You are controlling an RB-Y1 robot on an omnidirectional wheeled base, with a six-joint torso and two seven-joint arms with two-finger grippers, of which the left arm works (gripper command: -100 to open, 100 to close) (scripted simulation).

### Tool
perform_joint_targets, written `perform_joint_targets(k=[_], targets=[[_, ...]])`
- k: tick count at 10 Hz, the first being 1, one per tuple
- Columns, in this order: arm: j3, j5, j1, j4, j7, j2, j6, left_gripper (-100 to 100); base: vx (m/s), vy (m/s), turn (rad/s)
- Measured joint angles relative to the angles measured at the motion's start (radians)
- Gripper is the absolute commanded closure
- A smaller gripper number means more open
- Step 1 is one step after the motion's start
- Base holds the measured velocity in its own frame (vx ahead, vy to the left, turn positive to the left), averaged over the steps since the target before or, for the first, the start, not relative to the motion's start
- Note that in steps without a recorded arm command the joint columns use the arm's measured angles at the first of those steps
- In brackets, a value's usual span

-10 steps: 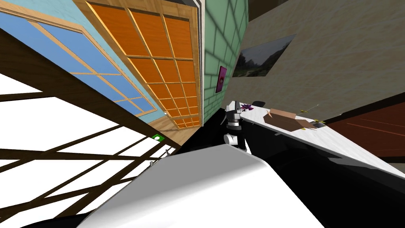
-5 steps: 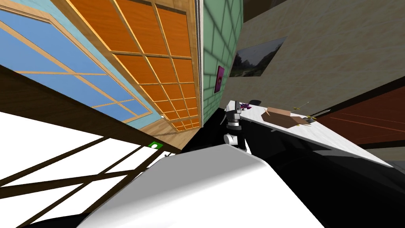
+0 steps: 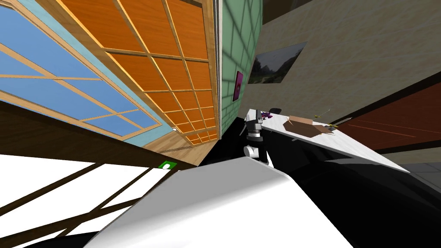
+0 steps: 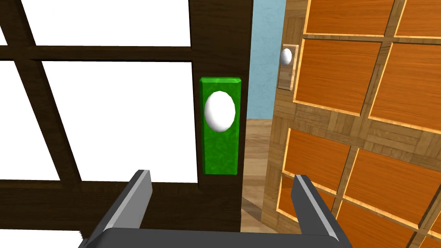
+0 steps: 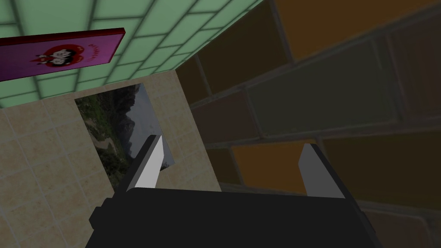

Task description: Push the door open

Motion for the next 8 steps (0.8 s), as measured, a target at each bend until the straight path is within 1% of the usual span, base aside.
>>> perform_joint_targets(k=[1,2,3,5,6,8], targets=[[-0.001,0.004,-0.004,0.016,0.010,-0.001,-0.006,-100,0.013,0.017,-0.004],[-0.001,0.004,-0.005,0.019,0.012,-0.002,-0.008,-100,0.082,0.095,-0.008],[0.003,0.006,-0.013,0.026,0.013,-0.001,-0.006,-100,0.143,0.157,-0.023],[0.010,0.009,-0.017,0.021,0.010,0.002,0.004,-100,0.117,0.128,-0.011],[0.014,0.011,-0.025,0.025,0.008,0.001,0.008,-100,0.137,0.132,-0.012],[0.022,0.015,-0.032,0.020,0.004,0.003,0.021,-100,0.144,0.155,-0.014]])
